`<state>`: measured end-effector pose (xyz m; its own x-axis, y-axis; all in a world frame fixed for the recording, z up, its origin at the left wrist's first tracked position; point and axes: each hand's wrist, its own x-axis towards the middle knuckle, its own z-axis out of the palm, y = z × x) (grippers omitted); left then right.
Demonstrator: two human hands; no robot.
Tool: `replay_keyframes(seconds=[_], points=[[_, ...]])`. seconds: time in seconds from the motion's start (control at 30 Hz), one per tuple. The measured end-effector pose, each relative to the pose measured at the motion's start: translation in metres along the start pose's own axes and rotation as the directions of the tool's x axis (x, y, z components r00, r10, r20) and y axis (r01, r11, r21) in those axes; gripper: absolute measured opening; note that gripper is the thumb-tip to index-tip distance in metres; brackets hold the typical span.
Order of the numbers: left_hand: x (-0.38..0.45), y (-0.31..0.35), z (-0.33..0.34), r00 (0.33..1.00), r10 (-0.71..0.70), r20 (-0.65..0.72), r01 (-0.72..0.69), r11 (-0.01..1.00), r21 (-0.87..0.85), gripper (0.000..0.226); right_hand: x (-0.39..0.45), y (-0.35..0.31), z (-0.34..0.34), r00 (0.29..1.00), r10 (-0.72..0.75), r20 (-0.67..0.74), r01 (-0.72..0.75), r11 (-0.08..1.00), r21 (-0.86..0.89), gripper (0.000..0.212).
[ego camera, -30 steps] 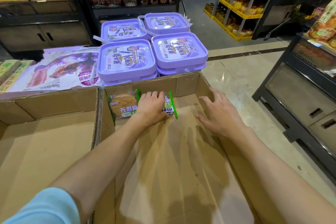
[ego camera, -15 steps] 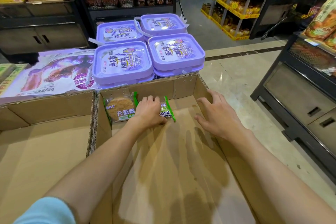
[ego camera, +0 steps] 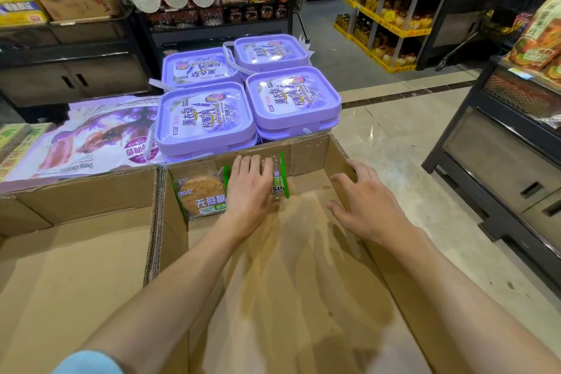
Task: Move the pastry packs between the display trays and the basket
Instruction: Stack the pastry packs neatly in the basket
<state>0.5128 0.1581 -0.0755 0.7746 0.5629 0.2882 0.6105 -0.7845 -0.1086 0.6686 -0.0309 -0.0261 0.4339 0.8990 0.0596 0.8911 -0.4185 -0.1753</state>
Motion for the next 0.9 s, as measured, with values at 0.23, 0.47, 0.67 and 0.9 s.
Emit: replay_keyframes(seconds=[0.23, 0.47, 0.67, 0.9], points=[[-0.005, -0.005, 0.030, 0.993, -0.080, -0.086, 0.085, 0.995, 0.055, 0.090, 0.001, 0.001, 0.002, 1.000, -0.020, 0.001, 0.020, 0.999, -0.035, 0.053], [-0.011, -0.003, 0.023, 0.995, -0.081, -0.053, 0.082, 0.996, 0.028, 0.105, 0.001, 0.000, 0.002, 1.000, -0.021, 0.017, 0.021, 0.999, -0.038, 0.054], [-0.043, 0.007, -0.006, 0.997, 0.023, -0.080, -0.027, 0.998, -0.049, 0.092, 0.002, 0.001, 0.002, 0.999, -0.008, 0.050, 0.011, 0.998, -0.060, 0.053], [-0.114, 0.025, -0.079, 0.989, 0.140, -0.043, -0.144, 0.985, -0.097, 0.075, -0.041, -0.024, -0.033, 0.999, 0.038, -0.031, -0.041, 0.994, -0.106, 0.054]])
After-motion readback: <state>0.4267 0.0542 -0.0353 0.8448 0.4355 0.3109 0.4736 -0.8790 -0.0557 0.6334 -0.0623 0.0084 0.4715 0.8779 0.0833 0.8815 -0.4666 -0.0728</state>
